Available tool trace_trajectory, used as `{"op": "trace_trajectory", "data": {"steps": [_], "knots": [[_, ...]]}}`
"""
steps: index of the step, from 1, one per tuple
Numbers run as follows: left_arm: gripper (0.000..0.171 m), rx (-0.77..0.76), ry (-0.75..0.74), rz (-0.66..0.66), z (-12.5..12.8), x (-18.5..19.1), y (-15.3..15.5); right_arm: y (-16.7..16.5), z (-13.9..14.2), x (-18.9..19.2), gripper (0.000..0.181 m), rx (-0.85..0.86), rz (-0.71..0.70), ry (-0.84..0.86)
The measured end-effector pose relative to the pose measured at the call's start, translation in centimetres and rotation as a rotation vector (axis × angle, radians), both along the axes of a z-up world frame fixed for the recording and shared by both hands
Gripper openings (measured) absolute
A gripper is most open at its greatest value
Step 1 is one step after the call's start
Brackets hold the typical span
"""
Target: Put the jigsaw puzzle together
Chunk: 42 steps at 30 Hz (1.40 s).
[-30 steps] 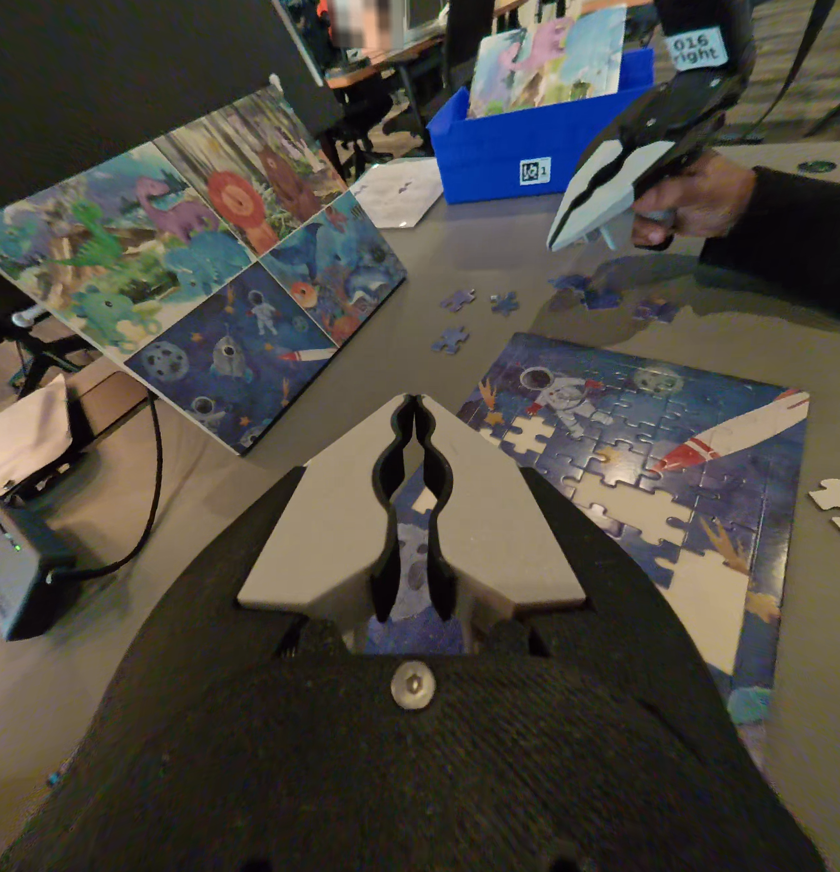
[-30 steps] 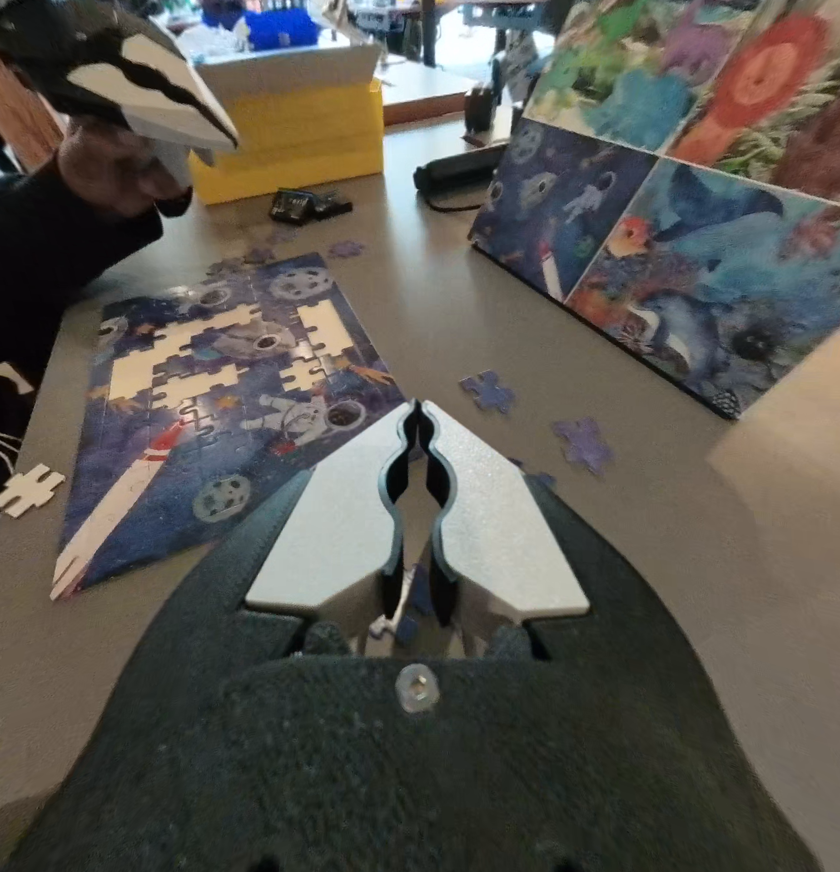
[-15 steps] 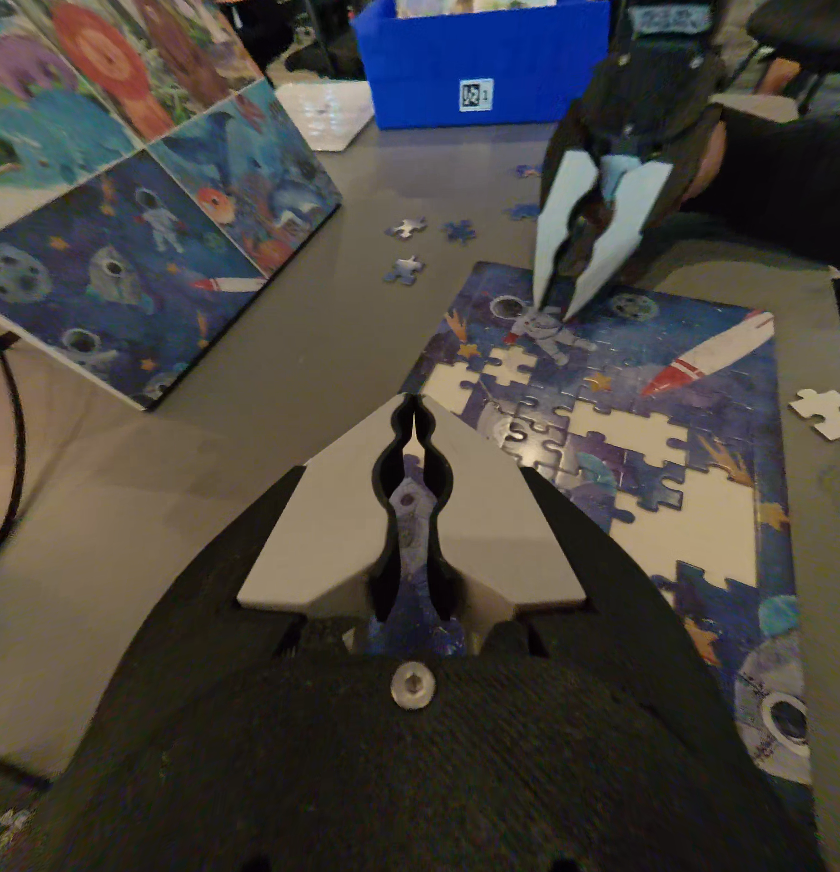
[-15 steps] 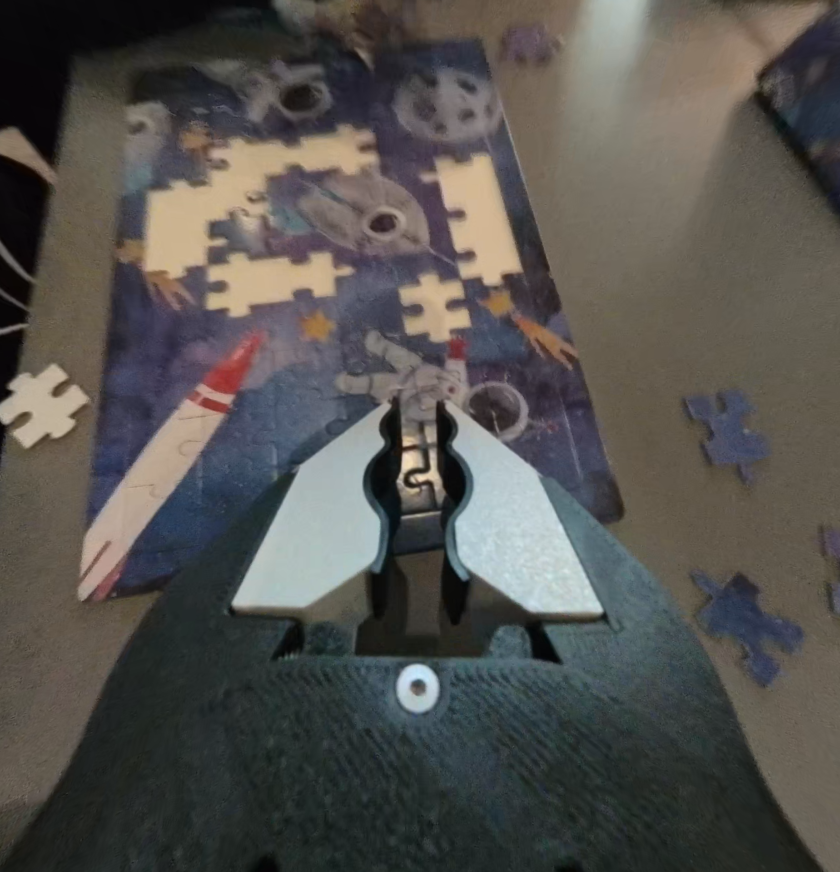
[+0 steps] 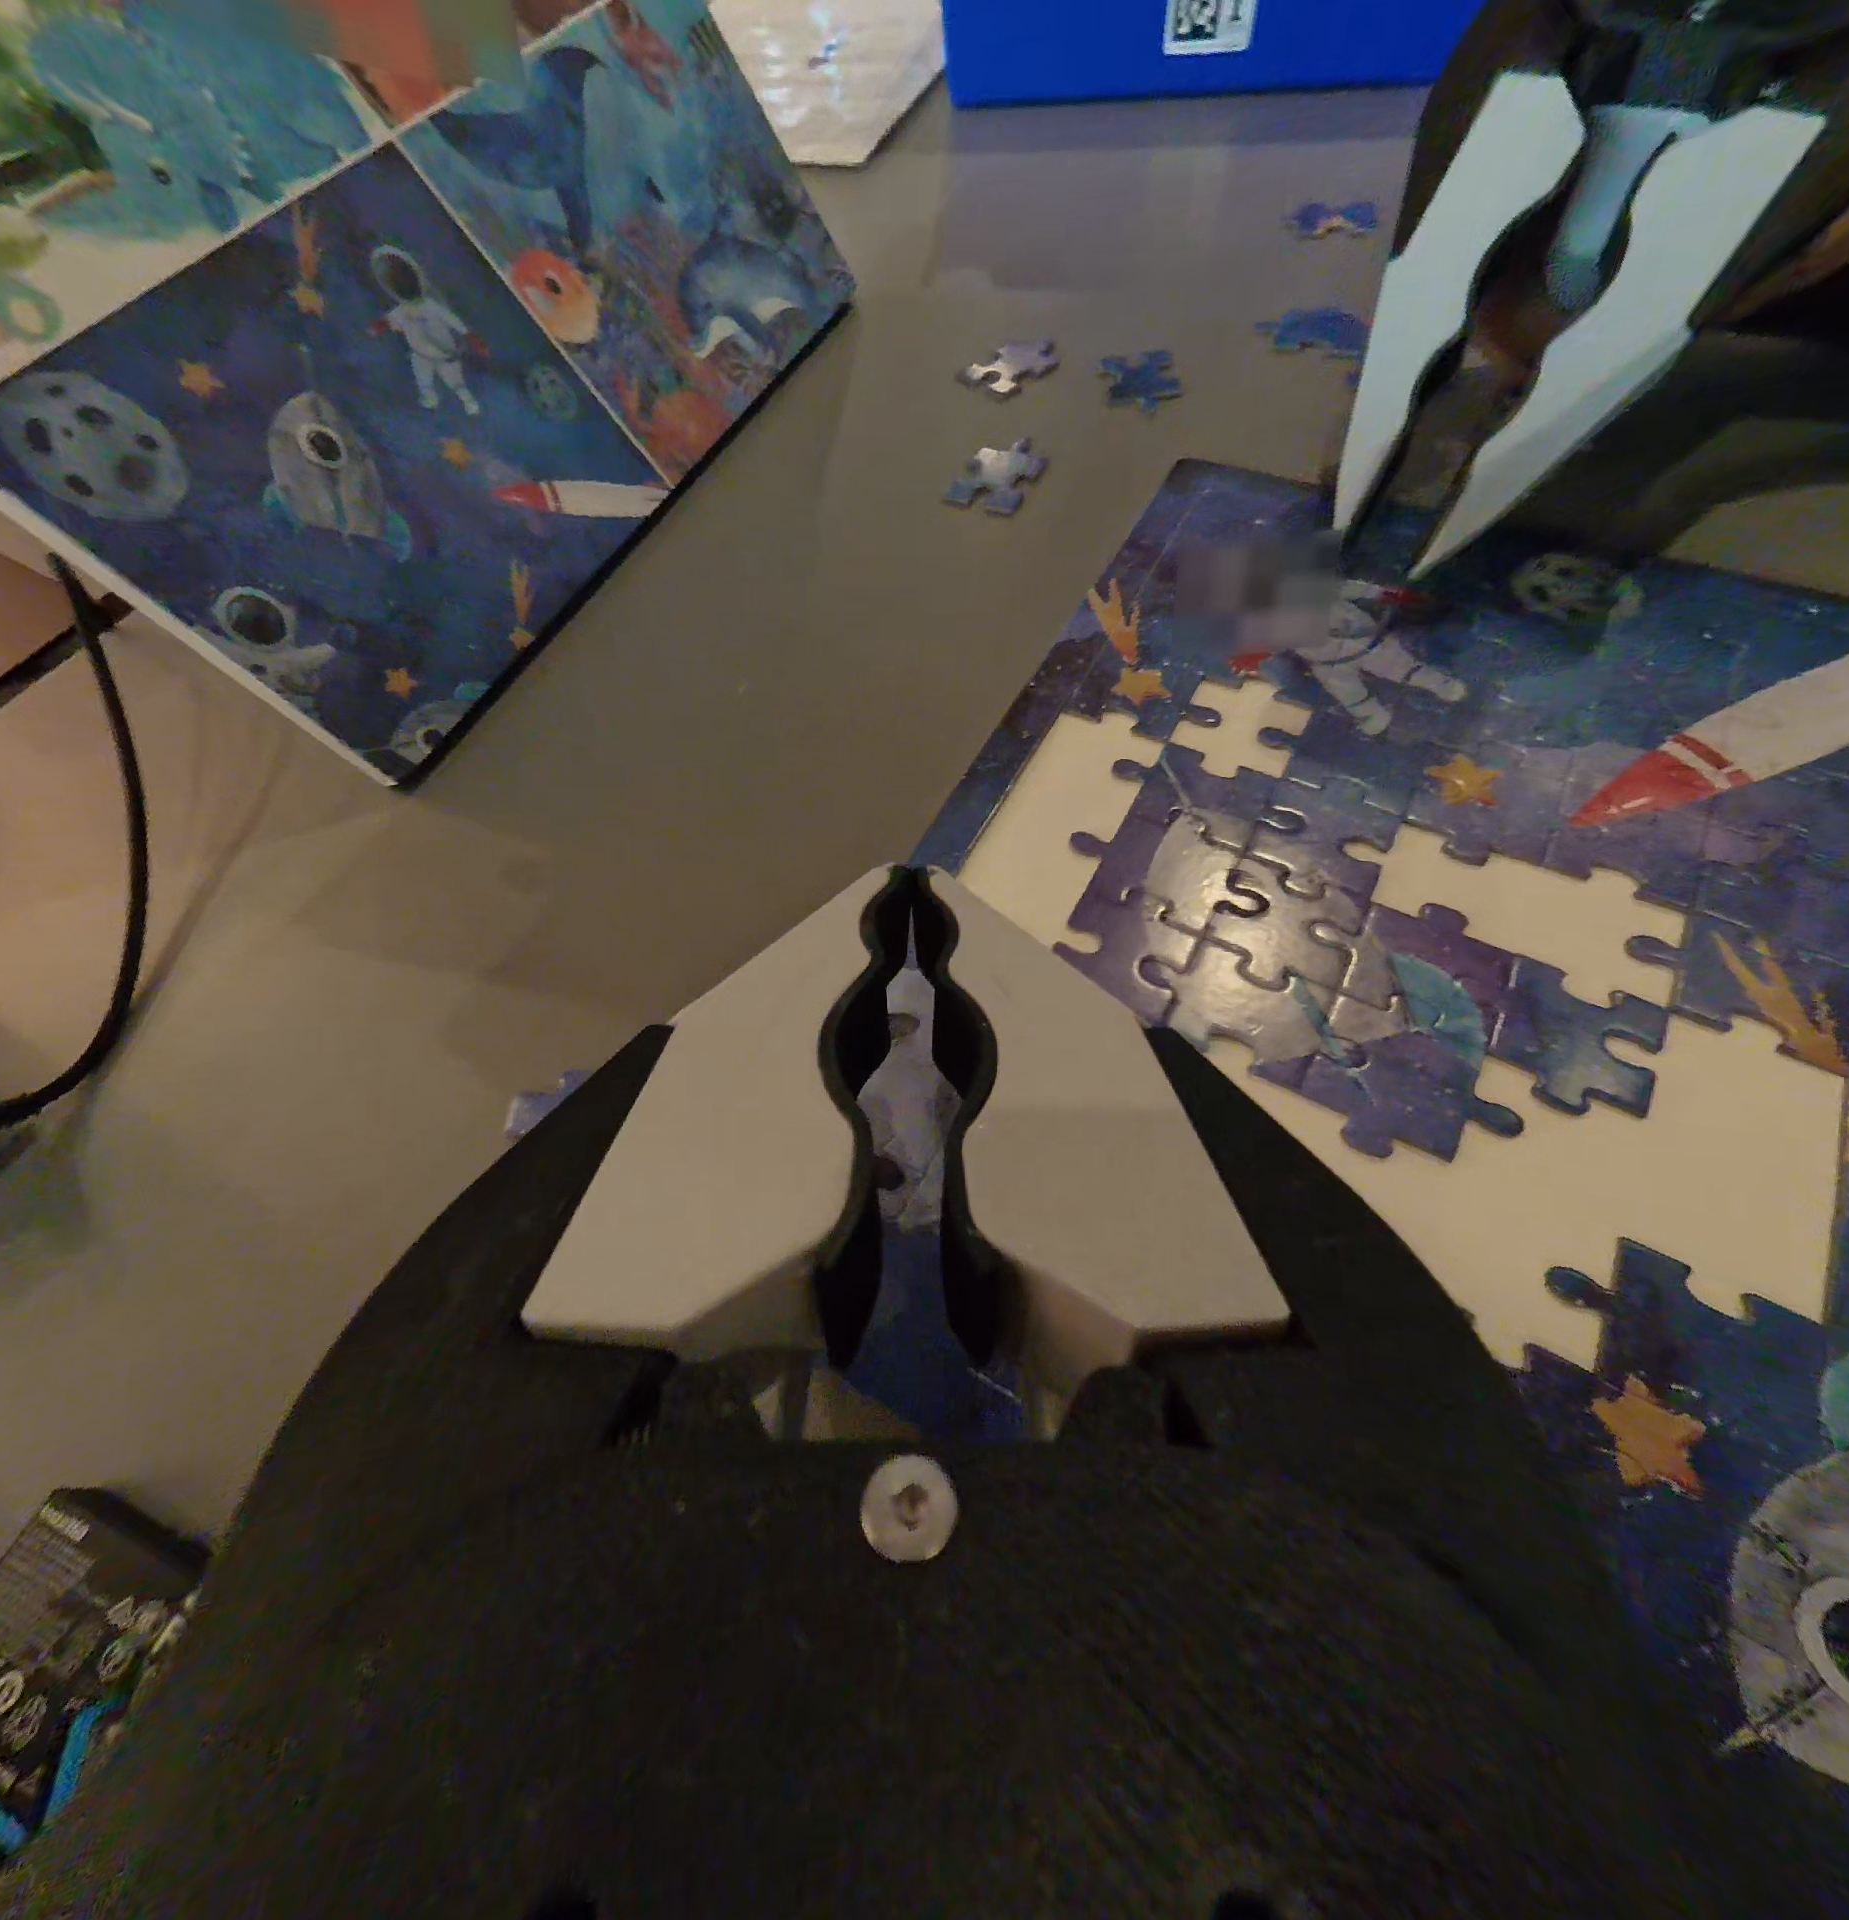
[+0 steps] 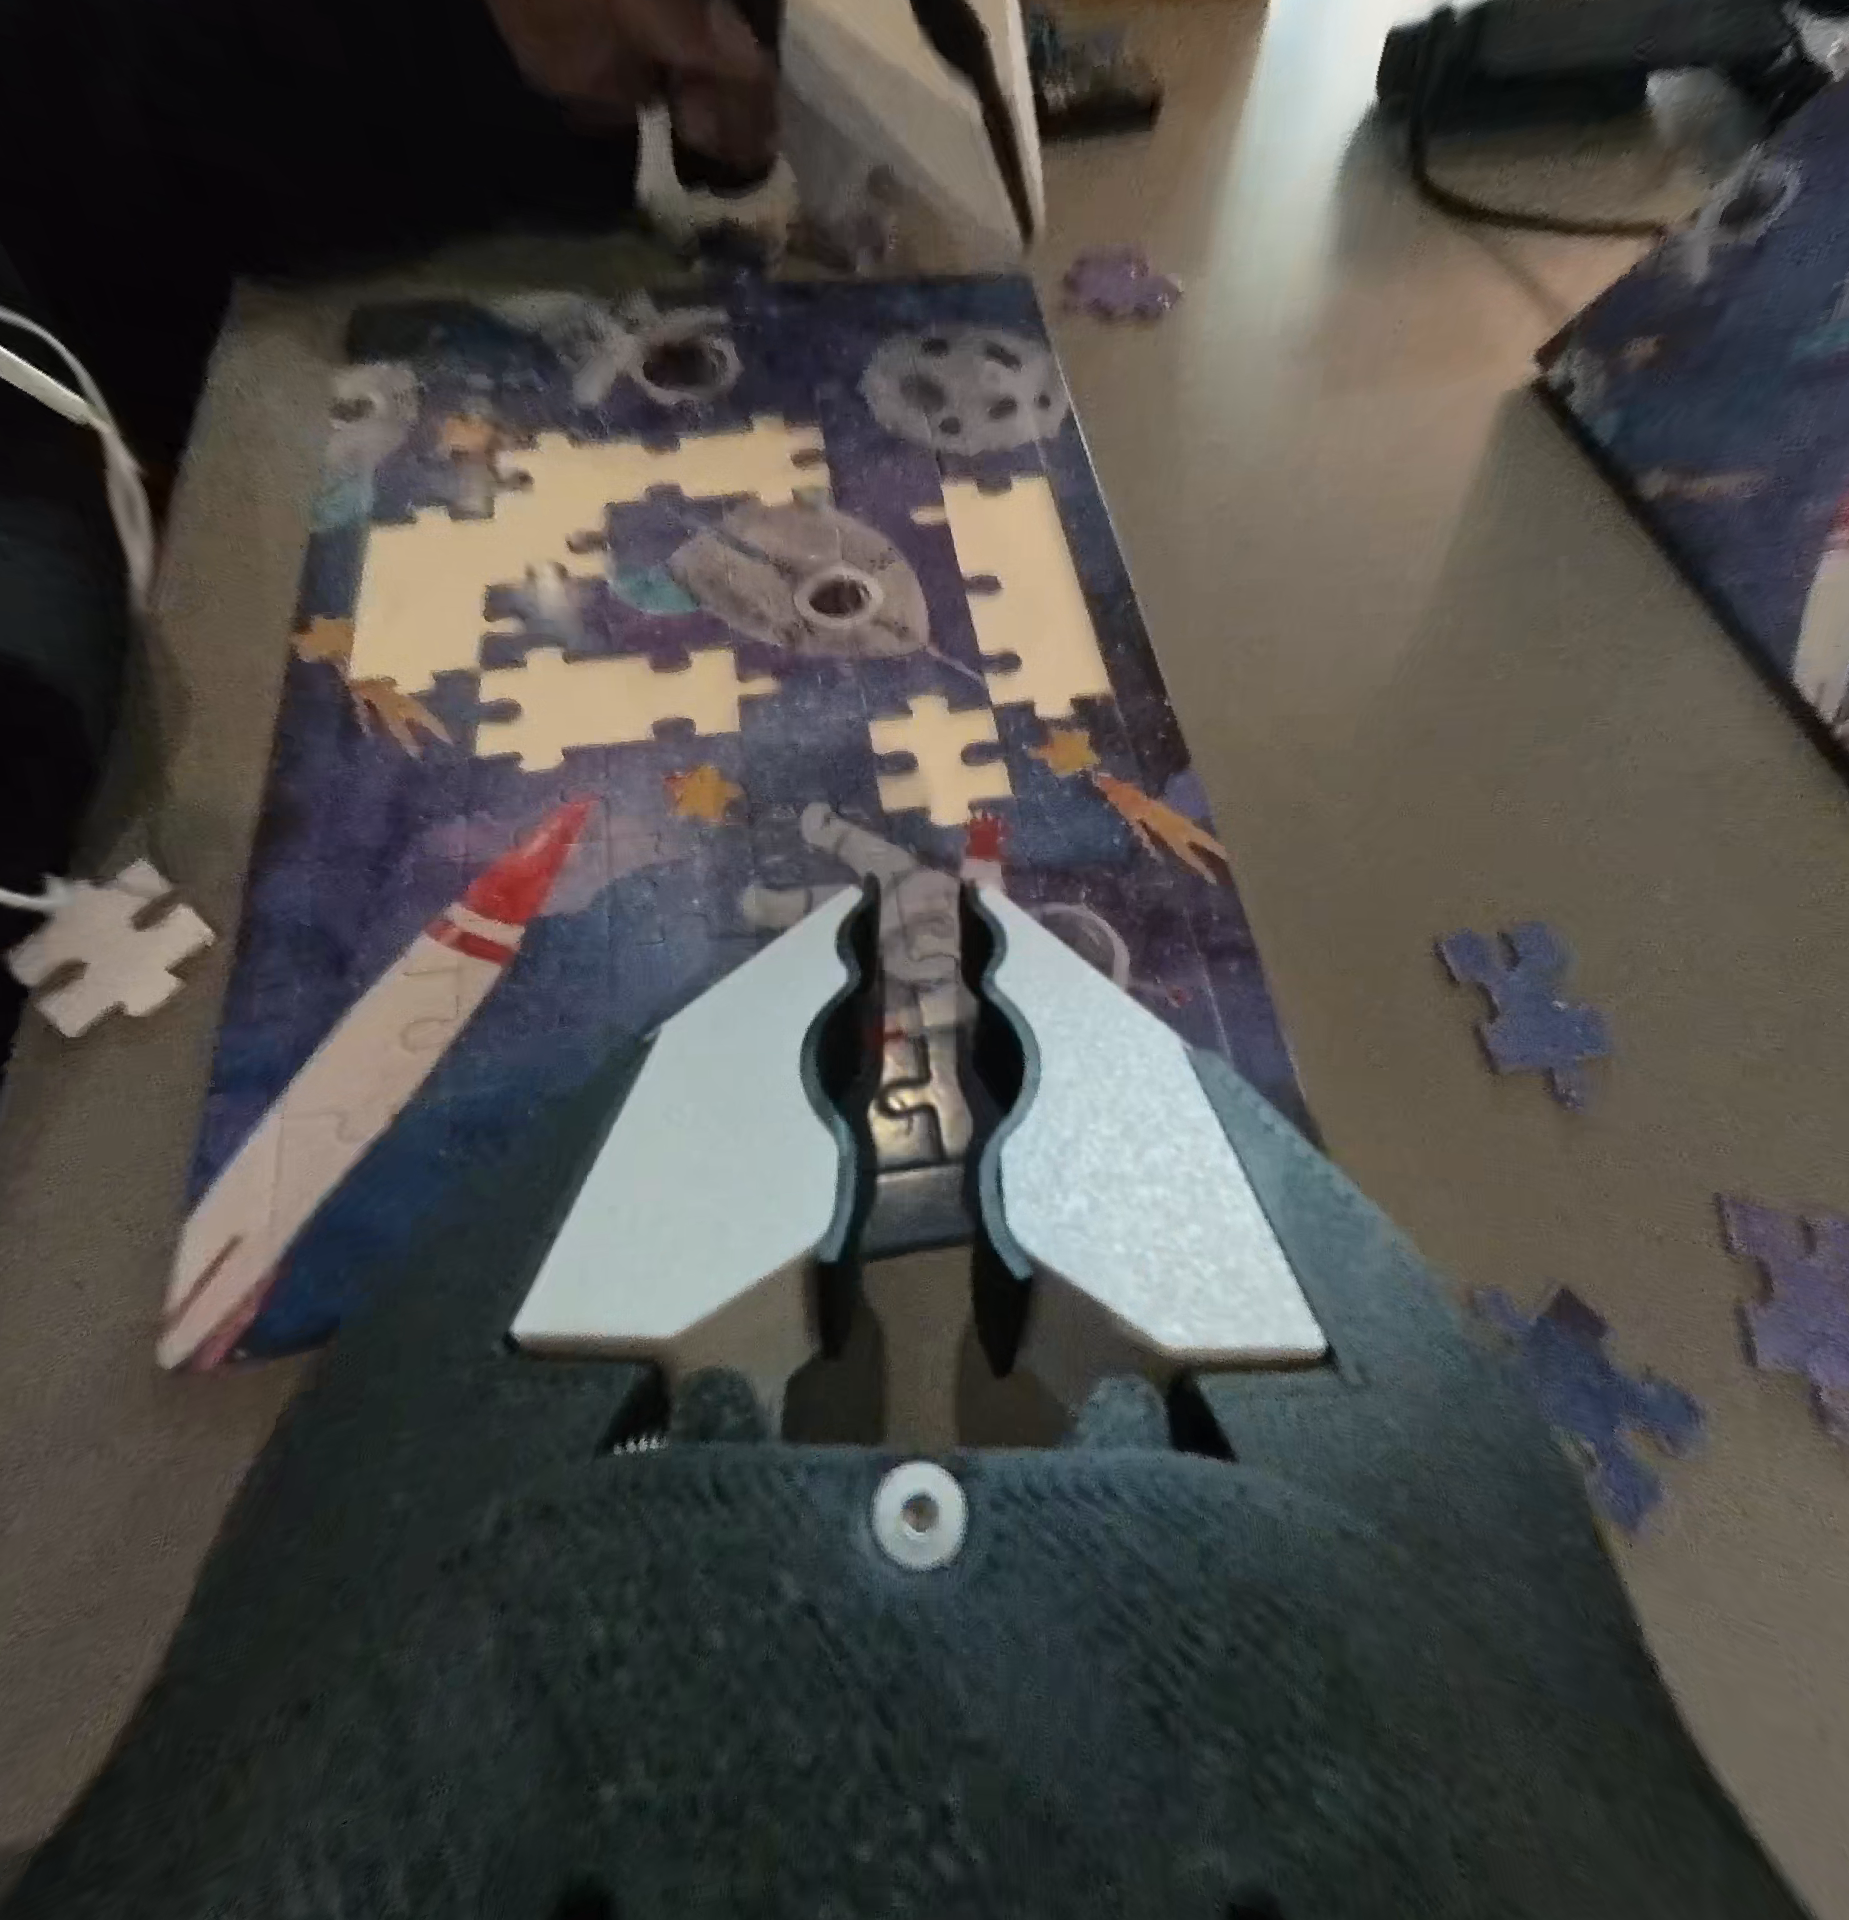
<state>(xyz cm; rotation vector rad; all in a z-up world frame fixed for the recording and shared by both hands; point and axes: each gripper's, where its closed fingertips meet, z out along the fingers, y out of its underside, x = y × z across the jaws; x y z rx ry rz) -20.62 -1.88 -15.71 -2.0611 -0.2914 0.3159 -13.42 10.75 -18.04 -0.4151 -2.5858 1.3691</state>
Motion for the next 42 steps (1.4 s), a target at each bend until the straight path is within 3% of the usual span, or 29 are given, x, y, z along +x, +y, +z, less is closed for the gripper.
{"op": "trace_trajectory", "data": {"steps": [2,7,9,14,17,22,24,29,32,34,38,42], "knots": [[0.000,0.009,0.009,0.047,0.3,-0.7,-0.5,0.8,-1.9,-0.4,0.014,0.095,-0.026,-0.029],[0.000,0.018,0.092,0.198,1.3,-2.8,-2.4,0.1,0.6,0.2,0.010,-0.062,0.005,-0.057],[0.000,0.010,0.089,0.221,1.2,-3.2,-2.7,1.1,-1.8,-0.4,0.014,0.076,-0.035,-0.070],[0.000,0.001,0.088,0.222,1.0,-3.2,-2.7,0.4,0.1,-0.3,0.008,-0.003,-0.026,-0.009],[0.000,-0.004,0.088,0.216,0.9,-3.1,-2.6,1.1,-1.8,-0.6,0.008,0.101,-0.048,-0.030],[0.000,-0.013,0.097,0.203,0.9,-2.9,-2.4,0.6,0.6,-0.3,0.007,-0.028,-0.029,-0.003],[0.000,-0.002,0.090,0.153,0.9,-2.2,-1.8,1.7,-1.8,-0.9,0.011,0.116,-0.070,-0.020],[0.000,-0.009,-0.006,-0.250,-0.3,4.7,2.0,1.3,-0.6,-1.0,0.006,0.079,-0.071,0.033],[0.000,-0.196,-0.061,-0.175,-3.2,4.3,2.5,2.2,-1.8,-1.5,0.006,0.171,-0.103,0.050],[0.000,-0.293,-0.080,-0.195,-4.7,5.0,2.8,1.8,-1.6,-1.3,0.007,0.155,-0.090,0.048],[0.000,-0.330,-0.086,-0.188,-4.8,5.5,3.0,1.8,-1.8,-1.3,0.007,0.171,-0.088,0.055],[0.000,-0.297,-0.177,-0.274,-4.8,7.7,4.1,1.8,-1.8,-1.4,0.006,0.175,-0.089,0.057]]}}
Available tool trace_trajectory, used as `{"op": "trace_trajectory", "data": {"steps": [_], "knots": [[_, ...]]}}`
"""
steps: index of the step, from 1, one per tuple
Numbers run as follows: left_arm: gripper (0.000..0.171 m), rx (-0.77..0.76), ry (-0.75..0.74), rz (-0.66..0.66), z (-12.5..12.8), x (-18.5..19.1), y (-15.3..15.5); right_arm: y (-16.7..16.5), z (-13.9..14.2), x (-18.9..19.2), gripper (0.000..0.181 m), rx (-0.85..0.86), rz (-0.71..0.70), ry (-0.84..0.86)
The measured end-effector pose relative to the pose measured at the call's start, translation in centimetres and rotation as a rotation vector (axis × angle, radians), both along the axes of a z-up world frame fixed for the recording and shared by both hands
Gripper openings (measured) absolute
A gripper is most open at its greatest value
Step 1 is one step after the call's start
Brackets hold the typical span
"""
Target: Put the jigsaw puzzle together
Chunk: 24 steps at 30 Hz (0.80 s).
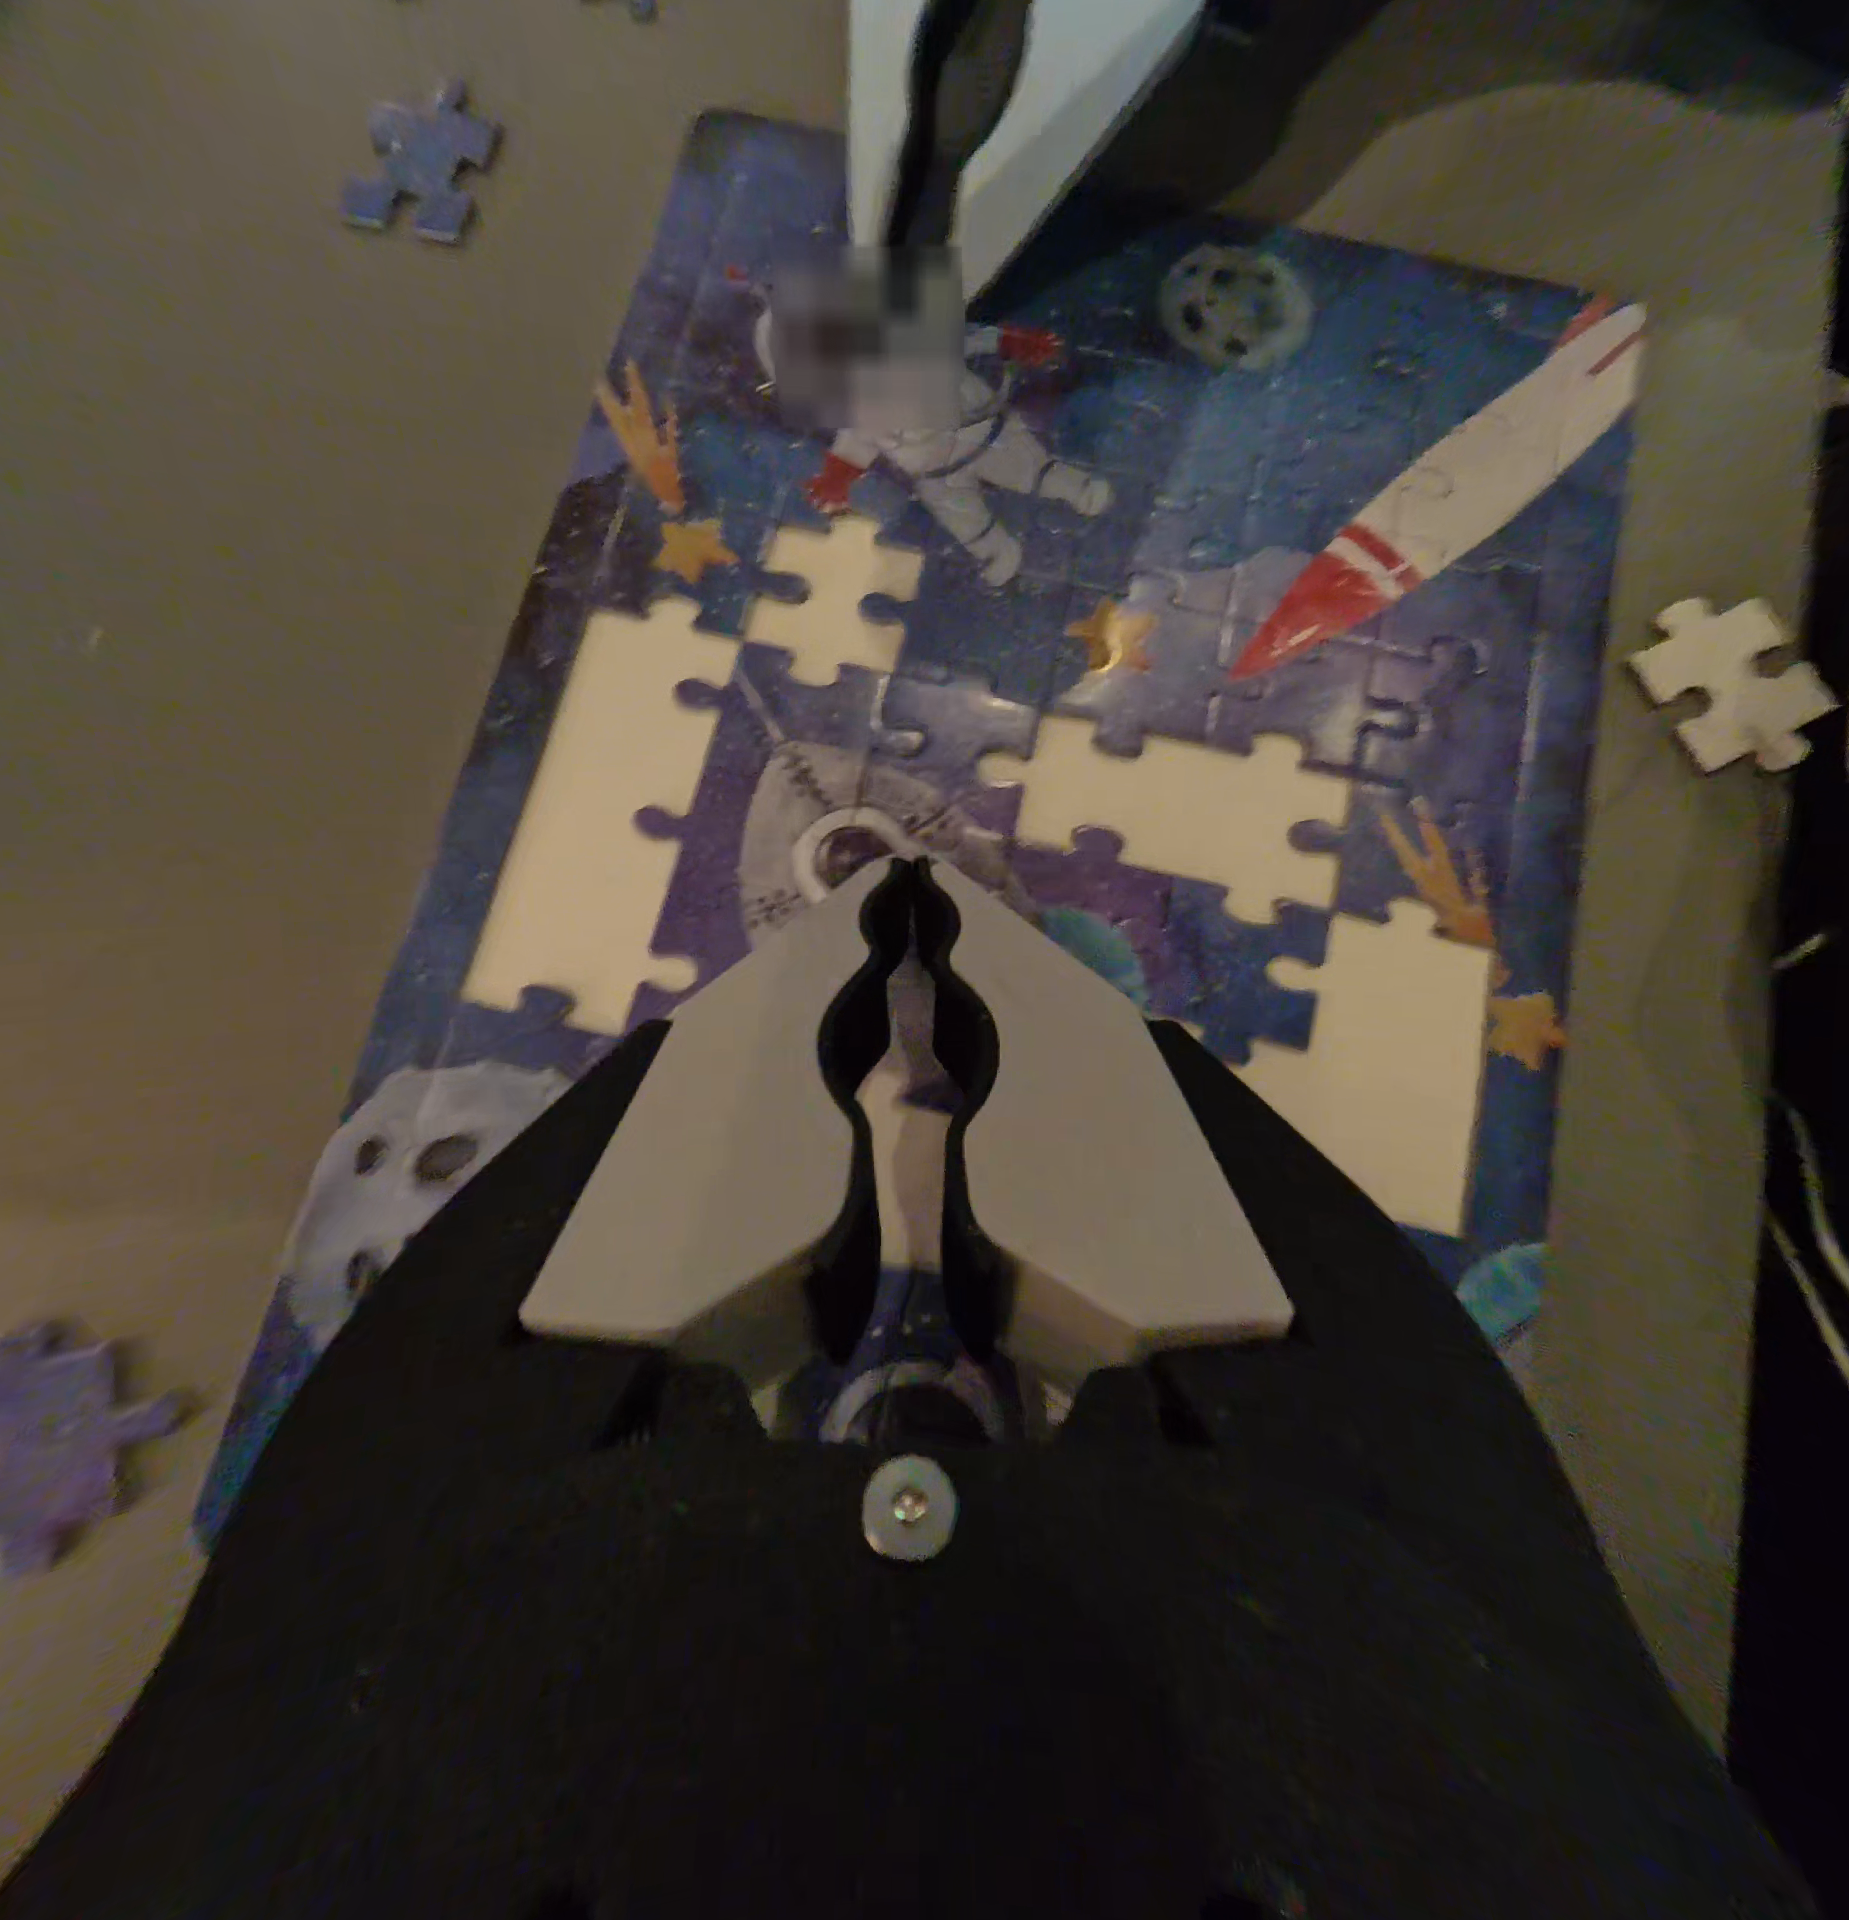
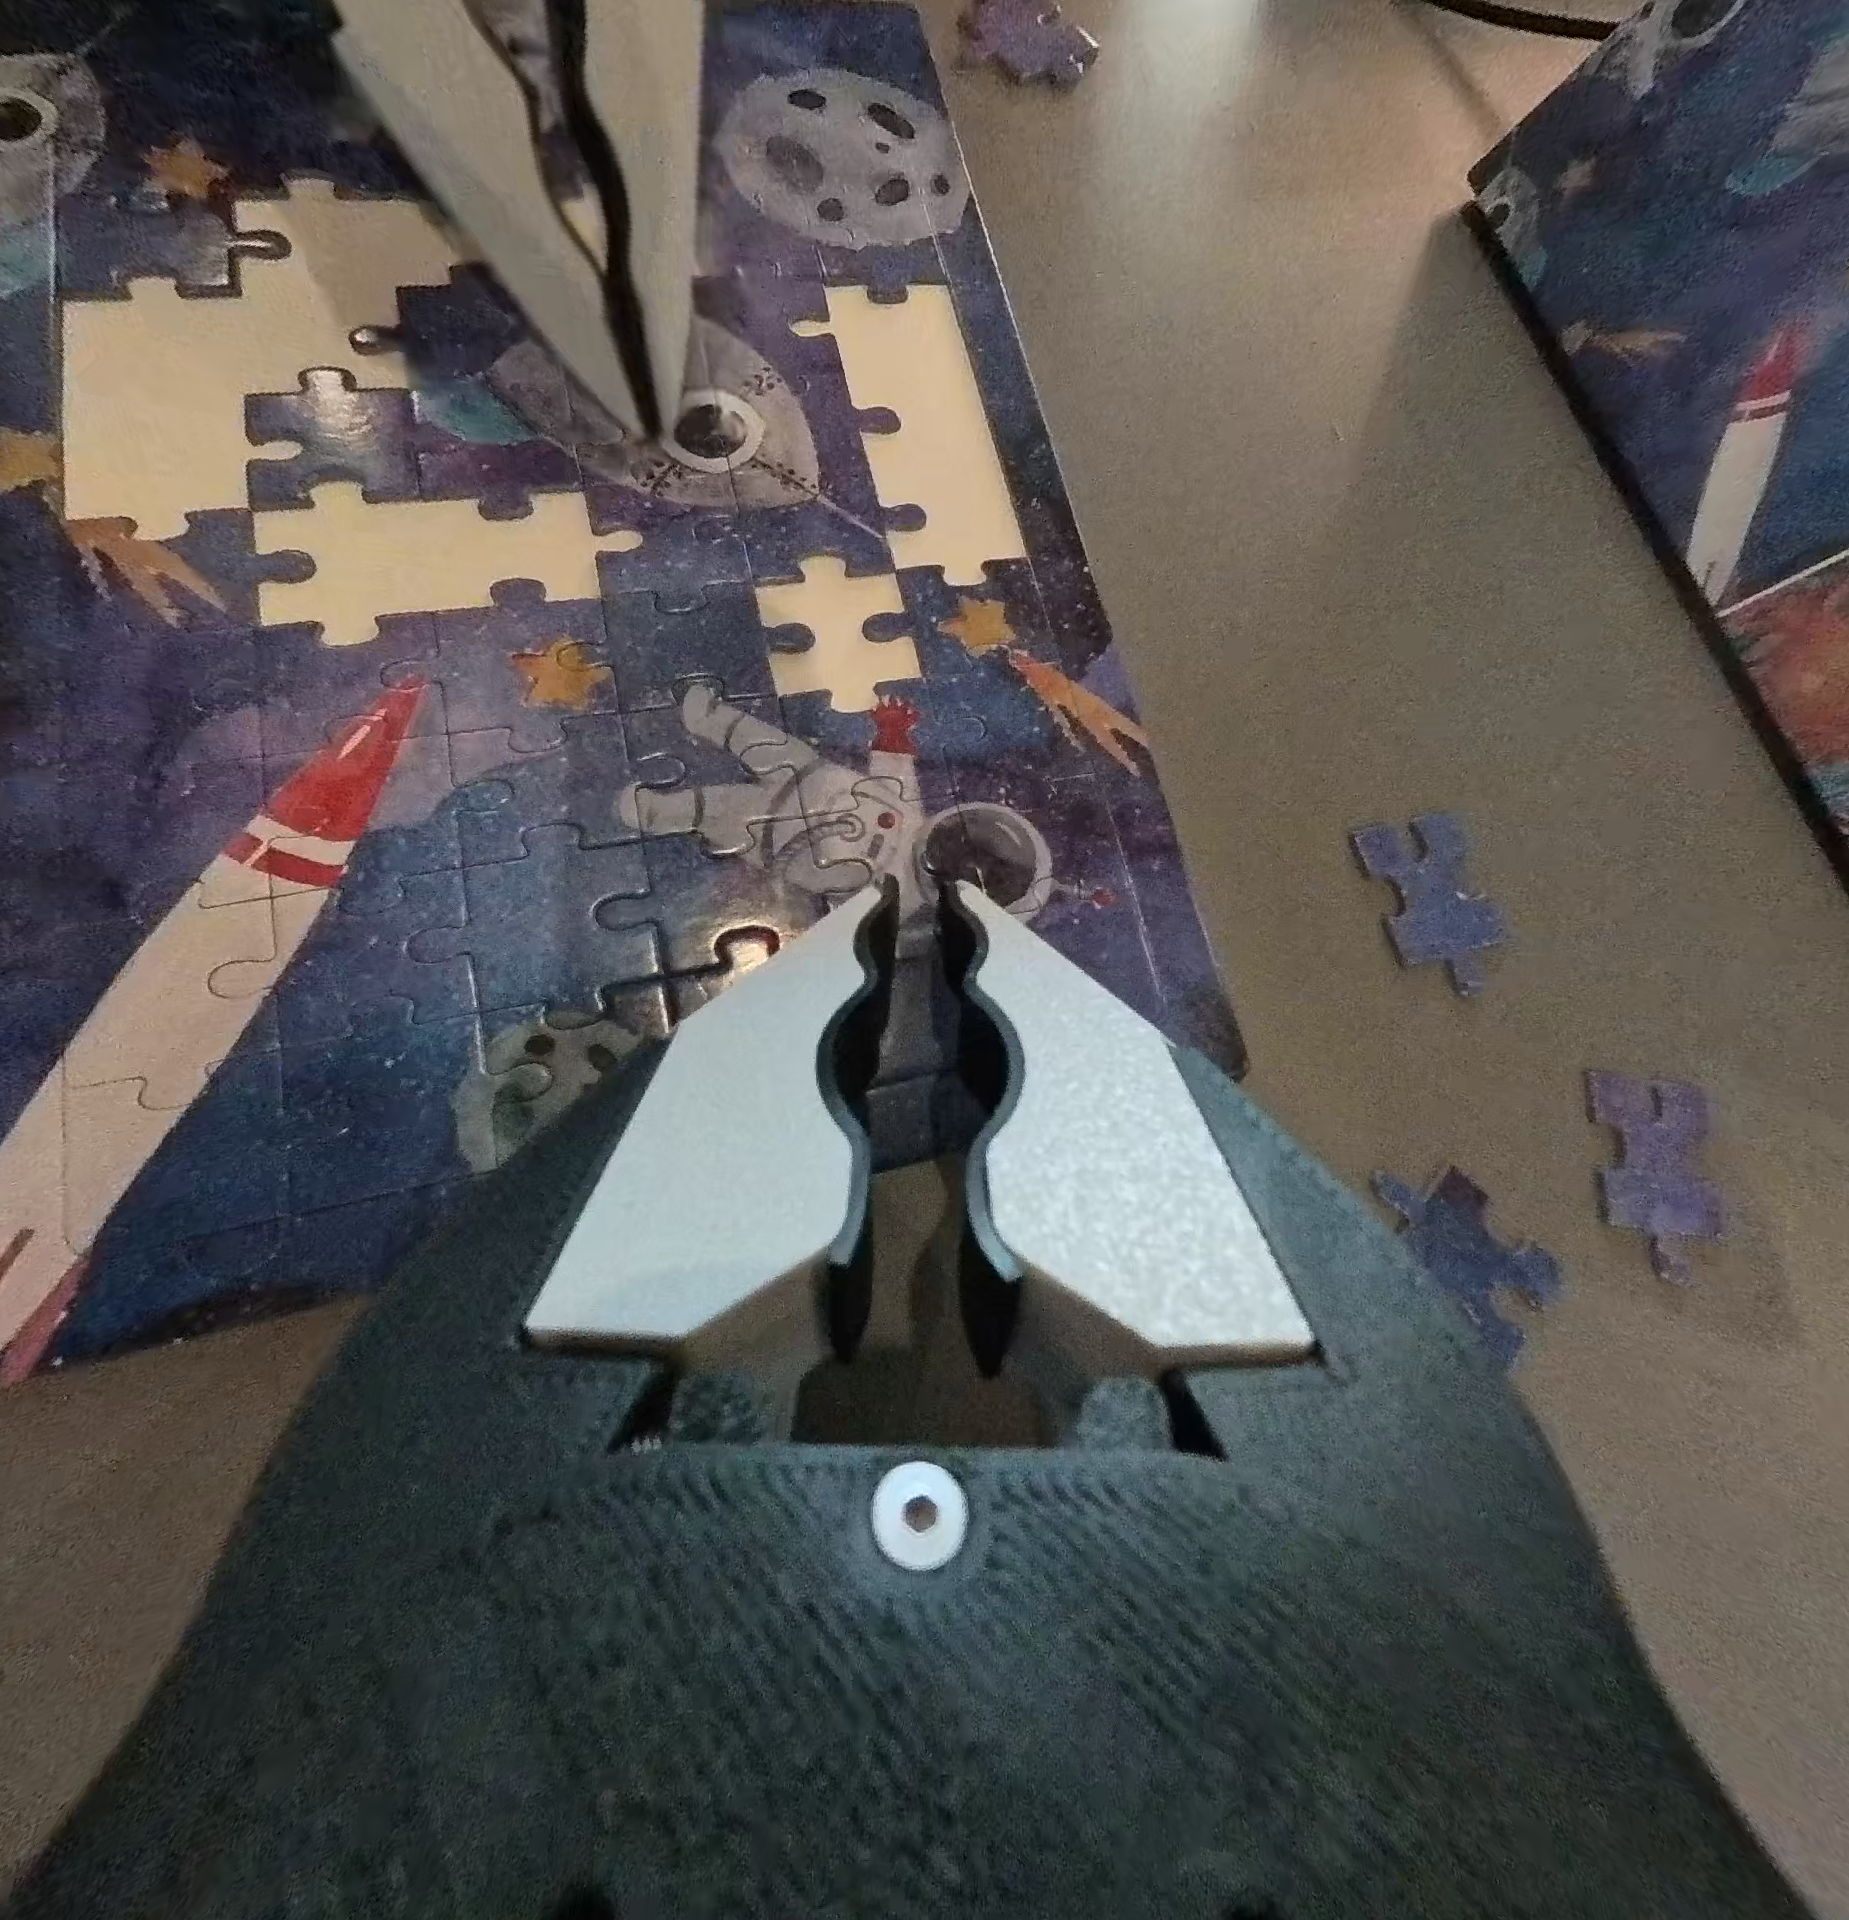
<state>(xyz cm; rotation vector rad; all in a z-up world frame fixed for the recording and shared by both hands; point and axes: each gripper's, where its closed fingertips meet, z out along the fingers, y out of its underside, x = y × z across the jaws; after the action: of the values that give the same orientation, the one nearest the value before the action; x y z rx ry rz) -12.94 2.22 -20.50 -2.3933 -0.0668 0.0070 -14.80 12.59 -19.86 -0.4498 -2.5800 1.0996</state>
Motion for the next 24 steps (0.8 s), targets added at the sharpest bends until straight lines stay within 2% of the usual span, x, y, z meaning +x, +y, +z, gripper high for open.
{"op": "trace_trajectory", "data": {"steps": [2,3,5,6,8,10,11,13,15,16,19,21,24], "knots": [[0.000,-0.003,0.025,-0.017,0.0,0.4,0.5,0.0,0.0,0.0,0.006,-0.003,0.002,-0.004],[0.000,-0.011,0.069,0.013,-0.1,-0.4,0.5,0.0,0.0,0.0,0.006,-0.005,0.002,-0.005],[0.000,-0.048,0.175,0.158,-0.1,-3.5,-0.5,0.0,0.0,0.0,0.006,-0.008,0.003,-0.009],[0.000,-0.049,0.173,0.162,-0.1,-3.7,-0.8,0.0,0.0,0.0,0.006,-0.010,0.004,-0.010],[0.000,-0.011,0.043,0.079,0.0,-1.8,-0.4,-0.1,0.0,0.1,0.006,-0.015,0.007,-0.014],[0.000,0.034,-0.126,-0.080,0.0,1.8,0.5,-0.1,0.0,0.1,0.005,-0.024,0.009,-0.022],[0.000,0.037,-0.127,-0.071,0.0,1.7,0.7,-0.1,0.0,0.1,0.005,-0.028,0.009,-0.026],[0.000,0.002,-0.001,0.050,-0.1,-1.0,0.3,0.0,0.0,0.1,0.005,-0.034,0.008,-0.032],[0.000,-0.094,0.252,0.238,-0.1,-5.7,-2.1,0.0,0.0,0.1,0.006,-0.035,0.006,-0.034],[0.001,-0.146,0.323,0.279,-0.2,-7.0,-3.3,0.1,-0.1,0.0,0.005,-0.033,0.004,-0.031],[0.000,-0.121,0.412,0.414,1.1,-9.7,-5.3,0.2,0.0,0.0,0.005,-0.031,0.000,-0.028],[0.000,-0.052,0.438,0.489,2.6,-11.2,-6.9,0.4,0.0,-0.2,0.005,-0.027,-0.010,-0.020],[0.000,0.114,0.377,0.597,4.7,-12.9,-9.3,1.0,0.5,-0.6,0.004,-0.053,-0.032,-0.003]]}}
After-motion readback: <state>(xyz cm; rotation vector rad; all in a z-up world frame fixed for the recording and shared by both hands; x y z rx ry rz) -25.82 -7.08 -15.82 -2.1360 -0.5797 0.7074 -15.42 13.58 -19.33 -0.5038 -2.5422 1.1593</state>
